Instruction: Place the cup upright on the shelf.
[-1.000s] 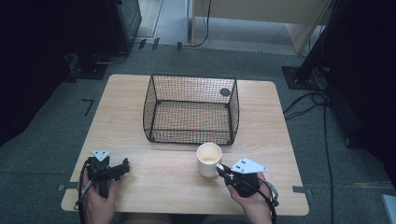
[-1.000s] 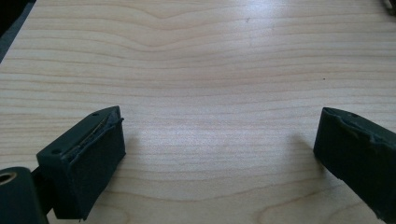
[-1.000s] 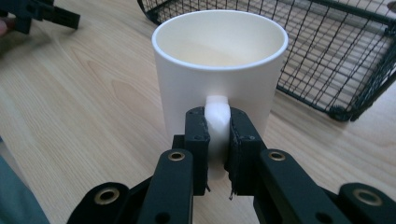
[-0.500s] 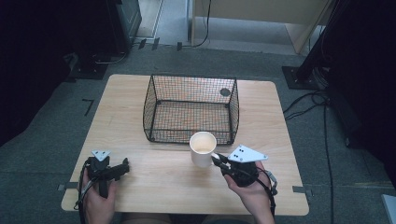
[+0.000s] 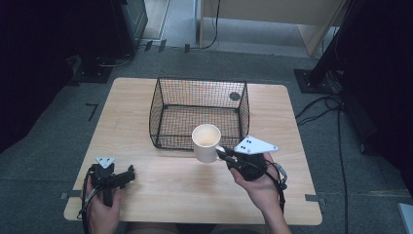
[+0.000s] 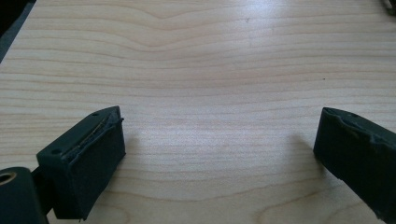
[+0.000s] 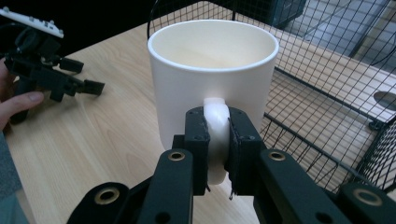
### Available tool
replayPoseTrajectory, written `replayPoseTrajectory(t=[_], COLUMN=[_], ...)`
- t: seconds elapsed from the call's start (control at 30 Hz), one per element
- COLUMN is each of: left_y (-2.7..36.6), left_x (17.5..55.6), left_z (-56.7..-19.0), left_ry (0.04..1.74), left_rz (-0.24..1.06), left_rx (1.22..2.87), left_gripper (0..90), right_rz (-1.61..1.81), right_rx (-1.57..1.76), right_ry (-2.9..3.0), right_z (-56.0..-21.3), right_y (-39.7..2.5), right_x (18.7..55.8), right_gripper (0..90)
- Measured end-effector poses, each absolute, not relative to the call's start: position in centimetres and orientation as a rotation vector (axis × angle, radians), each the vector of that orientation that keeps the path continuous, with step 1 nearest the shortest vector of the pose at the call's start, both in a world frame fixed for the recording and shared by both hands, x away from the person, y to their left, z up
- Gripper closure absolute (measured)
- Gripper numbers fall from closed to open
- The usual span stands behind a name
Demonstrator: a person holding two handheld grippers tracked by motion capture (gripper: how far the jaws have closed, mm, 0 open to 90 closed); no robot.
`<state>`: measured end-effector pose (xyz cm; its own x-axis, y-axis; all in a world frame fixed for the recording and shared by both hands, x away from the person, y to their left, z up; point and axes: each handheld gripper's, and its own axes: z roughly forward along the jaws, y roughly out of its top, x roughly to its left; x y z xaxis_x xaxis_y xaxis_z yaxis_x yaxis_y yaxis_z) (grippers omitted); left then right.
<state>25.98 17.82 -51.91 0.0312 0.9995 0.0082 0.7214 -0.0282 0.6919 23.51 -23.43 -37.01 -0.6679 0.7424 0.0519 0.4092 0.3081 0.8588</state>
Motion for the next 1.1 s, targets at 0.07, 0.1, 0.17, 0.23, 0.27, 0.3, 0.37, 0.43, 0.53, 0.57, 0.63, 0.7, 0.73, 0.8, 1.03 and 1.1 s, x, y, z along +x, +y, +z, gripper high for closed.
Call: replayPoseTrajectory(t=[0.07,0.1,0.17,0.23,0.27,0.3,0.37,0.43,0.53,0.57,0.63,0.7,0.73,0.8,1.03,1.1], left_y=[17.8,17.8,17.8,17.8,17.8,17.8,17.8,17.8,17.8,17.8,17.8,17.8,17.8,17.8,17.8,17.8], left_x=[26.0,26.0,26.0,26.0,26.0,26.0,26.0,26.0,26.0,26.0,26.0,26.0,26.0,26.0,26.0,26.0], left_z=[-51.9,-51.9,-51.9,-51.9,-51.9,-51.9,-51.9,-51.9,-51.9,-51.9,-51.9,-51.9,-51.9,-51.9,-51.9,-51.9], left_ry=[1.741,1.741,1.742,1.742,1.742,1.742,1.742,1.743,1.743,1.743,1.742,1.742,1.742,1.742,1.741,1.741], left_rz=[0.710,0.710,0.709,0.708,0.708,0.708,0.708,0.708,0.709,0.709,0.710,0.709,0.709,0.709,0.711,0.710], left_rx=[1.802,1.802,1.803,1.803,1.804,1.803,1.803,1.799,1.800,1.800,1.801,1.802,1.802,1.802,1.800,1.800], left_gripper=[2.2,2.2,2.2,2.2,2.2,2.2,2.2,2.2,2.2,2.2,2.2,2.2,2.2,2.2,2.2,2.2], right_rz=[1.306,1.306,1.303,1.298,1.297,1.302,1.309,1.314,1.312,1.310,1.306,1.303,1.306,1.308,1.297,1.296], right_rx=[1.035,1.035,1.037,1.036,1.036,1.040,1.044,1.040,1.035,1.031,1.032,1.029,1.037,1.046,1.050,1.050], right_ry=[2.224,2.224,2.222,2.221,2.220,2.218,2.212,2.210,2.210,2.210,2.210,2.203,2.193,2.192,2.195,2.194], right_z=[-36.7,-36.7,-36.5,-36.1,-36.0,-35.9,-35.7,-35.4,-35.1,-35.0,-34.9,-34.8,-34.7,-34.6,-34.9,-35.0], right_y=[-23.4,-23.4,-23.3,-23.1,-23.0,-22.9,-22.8,-22.6,-22.1,-22.0,-21.8,-21.6,-21.5,-21.3,-20.6,-20.5], right_x=[24.1,24.1,24.6,25.5,25.8,26.1,26.7,27.3,28.2,28.4,29.0,29.5,29.9,30.6,33.2,34.0], right_gripper=[80.7,80.7,80.6,80.6,80.6,80.6,80.6,80.7,80.6,80.6,80.6,80.6,80.6,80.6,80.6,80.6])
